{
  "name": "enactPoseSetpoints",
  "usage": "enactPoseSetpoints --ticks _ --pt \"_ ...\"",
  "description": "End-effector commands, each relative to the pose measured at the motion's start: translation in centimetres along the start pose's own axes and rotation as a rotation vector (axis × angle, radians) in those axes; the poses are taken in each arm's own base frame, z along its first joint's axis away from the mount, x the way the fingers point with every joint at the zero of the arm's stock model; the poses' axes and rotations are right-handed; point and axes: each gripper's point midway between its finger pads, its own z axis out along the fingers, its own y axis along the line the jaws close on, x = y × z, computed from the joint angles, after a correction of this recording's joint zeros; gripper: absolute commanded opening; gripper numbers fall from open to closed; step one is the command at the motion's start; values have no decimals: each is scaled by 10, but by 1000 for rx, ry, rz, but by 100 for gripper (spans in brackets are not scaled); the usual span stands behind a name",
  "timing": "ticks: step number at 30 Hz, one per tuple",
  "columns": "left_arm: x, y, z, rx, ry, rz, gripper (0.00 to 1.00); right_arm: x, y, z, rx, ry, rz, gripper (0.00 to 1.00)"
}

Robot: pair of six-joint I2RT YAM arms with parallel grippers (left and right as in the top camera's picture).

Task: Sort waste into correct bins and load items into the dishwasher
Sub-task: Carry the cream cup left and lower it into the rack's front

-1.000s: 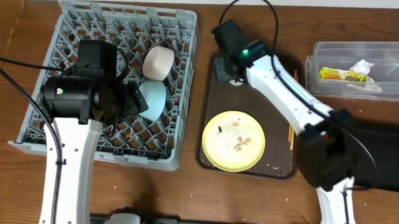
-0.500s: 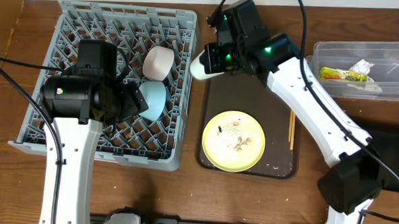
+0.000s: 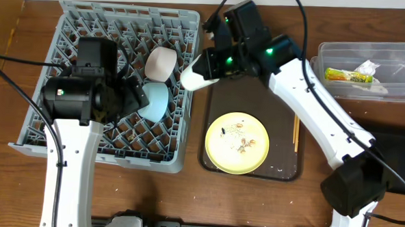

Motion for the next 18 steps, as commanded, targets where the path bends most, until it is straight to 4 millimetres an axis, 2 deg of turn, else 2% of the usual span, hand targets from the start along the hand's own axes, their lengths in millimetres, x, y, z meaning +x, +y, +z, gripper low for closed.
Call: enactPoseSetpoints --ticks 1,6,12,14,18 --pt "-7 38 -3 -128 -41 -154 98 19 30 12 -77 60 -28 1" --pt "-11 91 -9 -198 -53 -375 98 39 72 31 -135 88 -94 1" --pt "8 162 -20 -321 -18 -632 98 43 116 53 -196 39 -85 1" --pt "18 177 -23 -334 9 -716 98 44 130 59 -236 30 -79 1" --pt "32 178 -21 -262 82 -836 98 54 151 83 -315 53 -53 1"
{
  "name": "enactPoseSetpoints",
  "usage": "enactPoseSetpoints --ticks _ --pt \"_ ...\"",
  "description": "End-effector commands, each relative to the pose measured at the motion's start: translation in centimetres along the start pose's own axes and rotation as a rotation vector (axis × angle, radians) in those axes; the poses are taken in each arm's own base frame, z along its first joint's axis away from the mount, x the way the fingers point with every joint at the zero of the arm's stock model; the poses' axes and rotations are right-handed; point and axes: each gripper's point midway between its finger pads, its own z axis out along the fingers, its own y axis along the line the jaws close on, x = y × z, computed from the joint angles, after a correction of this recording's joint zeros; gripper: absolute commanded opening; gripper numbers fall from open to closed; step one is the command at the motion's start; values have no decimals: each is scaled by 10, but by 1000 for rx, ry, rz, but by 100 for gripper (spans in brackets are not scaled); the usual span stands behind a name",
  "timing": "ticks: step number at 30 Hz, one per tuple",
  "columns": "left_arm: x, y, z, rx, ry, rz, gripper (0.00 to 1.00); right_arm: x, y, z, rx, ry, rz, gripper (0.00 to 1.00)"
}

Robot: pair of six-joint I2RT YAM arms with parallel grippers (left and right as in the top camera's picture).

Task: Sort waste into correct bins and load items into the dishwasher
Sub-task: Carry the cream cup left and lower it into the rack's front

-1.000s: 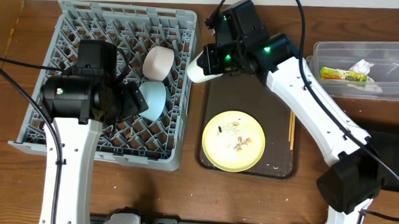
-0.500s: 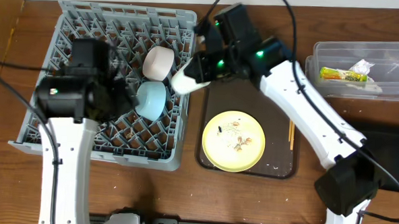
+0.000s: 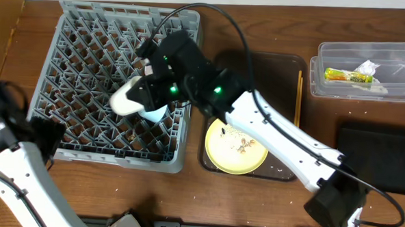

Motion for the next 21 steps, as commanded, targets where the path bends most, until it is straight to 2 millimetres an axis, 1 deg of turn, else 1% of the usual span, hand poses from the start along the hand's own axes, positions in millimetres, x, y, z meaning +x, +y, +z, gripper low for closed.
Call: enactPoseSetpoints --ticks 1,5,8,11,15,17,21 --pt "6 4 1 41 66 -80 98 21 -9 33 -21 62 133 1" --pt "1 15 2 -7 40 -88 98 37 -9 61 -105 123 209 1" --pt "-4 22 2 -50 11 -84 98 44 -4 73 -176 161 248 1" --pt "-10 30 1 -95 -23 -84 98 48 -6 77 -192 187 301 1" --pt "-13 35 1 -121 -43 -84 98 53 -1 75 -213 229 377 1" --pt "-15 37 0 -135 -54 -84 98 54 -1 75 -209 238 430 1" --pt "-21 48 -2 -191 -95 -110 98 54 -1 75 -221 250 467 1"
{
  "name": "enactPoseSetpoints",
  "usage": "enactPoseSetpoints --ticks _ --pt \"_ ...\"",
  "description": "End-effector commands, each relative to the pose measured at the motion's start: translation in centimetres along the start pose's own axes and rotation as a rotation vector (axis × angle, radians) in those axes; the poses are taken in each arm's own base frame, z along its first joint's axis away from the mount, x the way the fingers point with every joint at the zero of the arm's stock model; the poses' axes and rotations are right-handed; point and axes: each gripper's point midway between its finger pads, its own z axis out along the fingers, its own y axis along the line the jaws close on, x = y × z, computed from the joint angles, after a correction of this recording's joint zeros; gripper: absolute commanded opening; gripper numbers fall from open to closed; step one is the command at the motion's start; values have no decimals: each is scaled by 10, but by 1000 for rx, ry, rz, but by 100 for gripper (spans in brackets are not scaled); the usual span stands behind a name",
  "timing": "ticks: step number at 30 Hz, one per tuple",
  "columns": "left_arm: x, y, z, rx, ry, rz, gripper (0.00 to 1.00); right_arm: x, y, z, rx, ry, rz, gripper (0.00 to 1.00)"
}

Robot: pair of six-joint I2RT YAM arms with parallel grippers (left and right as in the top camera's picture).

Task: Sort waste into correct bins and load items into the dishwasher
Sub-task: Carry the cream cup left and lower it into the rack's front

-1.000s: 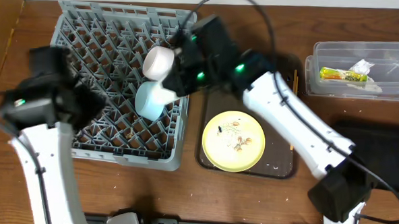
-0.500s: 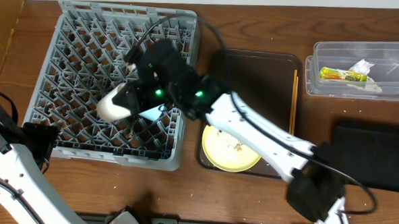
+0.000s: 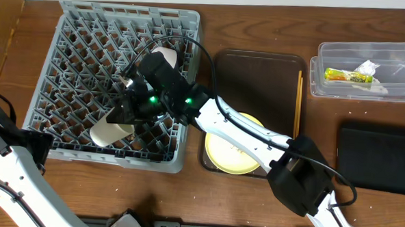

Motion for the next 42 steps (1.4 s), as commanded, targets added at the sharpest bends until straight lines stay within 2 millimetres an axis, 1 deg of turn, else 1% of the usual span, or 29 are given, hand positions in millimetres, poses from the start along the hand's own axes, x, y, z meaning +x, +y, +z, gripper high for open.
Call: enactPoseSetpoints --ticks 1,5,9,12,17,21,23,26,27,29,33,36,39,40,42 --pt "-9 15 -1 -70 -49 -41 98 8 6 0 -35 44 76 1" --pt "-10 21 1 -79 -42 -65 98 4 7 2 -69 27 73 1" --pt "-10 22 1 -83 -39 -71 98 -1 5 4 -121 3 118 1" --pt "-10 22 1 -83 -39 -71 98 1 -6 6 -142 -7 155 1" --pt "-10 22 1 -83 -38 -71 98 4 -35 8 -121 -30 215 1" --pt "-9 22 1 -80 -36 -71 98 2 -50 6 -105 -58 230 1" --pt "-9 22 1 -80 -36 -71 98 1 -47 5 -117 -55 241 1" --pt "-9 21 1 -76 -33 -72 98 -3 -32 3 -173 -66 197 1" --pt "-9 21 1 -74 -32 -72 98 -3 -29 4 -183 -65 207 1" --pt "-9 21 1 -74 -32 -73 98 -1 -30 5 -180 -55 241 1" --pt "-9 21 1 -74 -32 -75 98 11 -45 15 -155 -11 289 1" --pt "-9 21 1 -74 -32 -75 98 17 -67 24 -135 25 356 1" --pt "-8 21 1 -74 -32 -75 98 22 -84 30 -119 61 415 1" --pt "-9 21 1 -74 -32 -75 98 23 -88 30 -117 72 424 1" --pt "-8 21 1 -74 -32 -75 98 24 -90 28 -118 87 437 1"
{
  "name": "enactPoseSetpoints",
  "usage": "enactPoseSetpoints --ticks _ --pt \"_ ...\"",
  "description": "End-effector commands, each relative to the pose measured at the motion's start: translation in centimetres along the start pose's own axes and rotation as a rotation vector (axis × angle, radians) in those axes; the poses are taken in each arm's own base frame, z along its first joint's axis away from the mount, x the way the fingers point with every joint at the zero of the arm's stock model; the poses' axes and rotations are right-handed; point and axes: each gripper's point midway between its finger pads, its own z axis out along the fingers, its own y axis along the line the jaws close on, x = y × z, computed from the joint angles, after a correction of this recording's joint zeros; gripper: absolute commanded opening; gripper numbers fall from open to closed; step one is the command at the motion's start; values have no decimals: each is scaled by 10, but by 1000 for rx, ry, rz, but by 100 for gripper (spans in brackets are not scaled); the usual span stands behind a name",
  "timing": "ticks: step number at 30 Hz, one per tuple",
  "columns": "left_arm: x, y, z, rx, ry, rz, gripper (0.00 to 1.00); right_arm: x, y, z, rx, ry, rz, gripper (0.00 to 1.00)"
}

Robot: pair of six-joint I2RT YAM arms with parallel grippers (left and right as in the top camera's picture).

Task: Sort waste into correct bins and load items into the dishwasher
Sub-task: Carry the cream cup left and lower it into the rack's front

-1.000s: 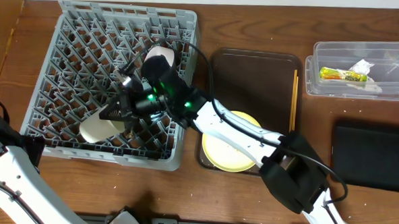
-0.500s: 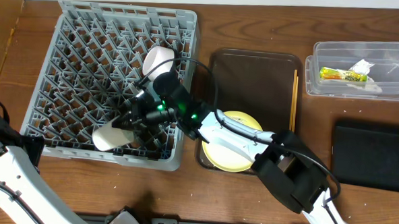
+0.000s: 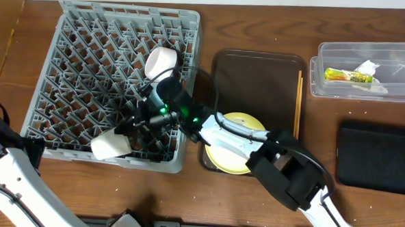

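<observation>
A cream cup (image 3: 111, 145) lies on its side in the near row of the grey dishwasher rack (image 3: 69, 25). My right gripper (image 3: 130, 126) reaches low into the rack, its tips at the cup's upper right end. Whether they still clamp the cup is hidden. A second white cup (image 3: 161, 60) stands in the rack's far right part. The yellow plate (image 3: 233, 122) with food scraps lies on the brown tray (image 3: 259, 71), mostly covered by my right arm. My left arm (image 3: 8, 170) shows only at the lower left, its gripper out of frame.
A chopstick (image 3: 298, 97) lies along the tray's right side. A clear bin (image 3: 397, 53) holding a wrapper (image 3: 348, 76) stands at the back right. A black bin (image 3: 378, 159) sits at the right edge.
The cream cup sits a little nearer the rack's front edge and lower. My right wrist has shifted right and down, leaving more distance between it and the cup. The left arm has barely moved.
My right gripper held the cream cup by the rack's right rim while my left arm was over the rack by a light-blue cup. Then the left arm had withdrawn to the lower left and the cream cup was over mid-rack. It was later near the front, where it now rests.
</observation>
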Motion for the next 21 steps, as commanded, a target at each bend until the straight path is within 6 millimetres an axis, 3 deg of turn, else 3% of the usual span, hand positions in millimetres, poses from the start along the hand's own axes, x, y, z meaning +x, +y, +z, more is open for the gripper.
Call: enactPoseSetpoints --ticks 1,6,9,21 --pt "0 4 -1 -13 -5 -12 98 -2 -28 0 36 34 82 1" --pt "0 4 -1 -13 -5 -12 98 -3 11 -4 -85 29 -105 1" --pt "0 4 -1 -13 -5 -12 98 -8 20 -12 -94 5 -134 1" --pt "0 4 -1 -11 -3 -12 98 -23 -21 -21 46 -41 -65 5"
